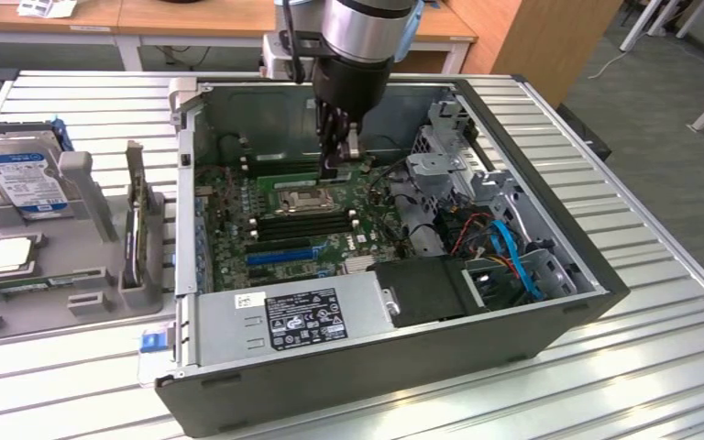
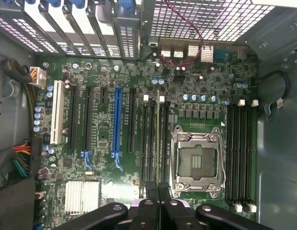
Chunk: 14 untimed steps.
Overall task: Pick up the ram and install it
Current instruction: 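Insert the ram into the slot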
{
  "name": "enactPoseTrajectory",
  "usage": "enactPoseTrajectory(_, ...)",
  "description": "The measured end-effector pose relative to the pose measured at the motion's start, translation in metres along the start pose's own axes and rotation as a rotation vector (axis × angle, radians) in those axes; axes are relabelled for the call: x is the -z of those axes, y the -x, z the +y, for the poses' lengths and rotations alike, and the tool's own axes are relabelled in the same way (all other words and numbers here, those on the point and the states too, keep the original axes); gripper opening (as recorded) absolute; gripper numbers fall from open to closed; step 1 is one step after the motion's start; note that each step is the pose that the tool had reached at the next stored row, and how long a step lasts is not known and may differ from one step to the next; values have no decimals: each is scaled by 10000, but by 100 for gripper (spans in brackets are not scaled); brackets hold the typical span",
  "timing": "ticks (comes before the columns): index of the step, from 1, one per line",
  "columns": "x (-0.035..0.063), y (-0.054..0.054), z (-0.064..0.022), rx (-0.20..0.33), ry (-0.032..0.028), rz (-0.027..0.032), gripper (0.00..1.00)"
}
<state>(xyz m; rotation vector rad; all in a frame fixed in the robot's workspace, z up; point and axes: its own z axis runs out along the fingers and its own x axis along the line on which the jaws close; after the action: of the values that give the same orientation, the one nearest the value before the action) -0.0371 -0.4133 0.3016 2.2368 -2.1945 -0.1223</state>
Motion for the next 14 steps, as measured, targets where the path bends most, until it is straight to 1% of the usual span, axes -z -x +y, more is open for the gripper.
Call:
enactPoseTrajectory(5,-28,-1,-2,0,0,0,11)
enactPoseTrajectory(14,-34,-6,-2,-1,-1,-2,11)
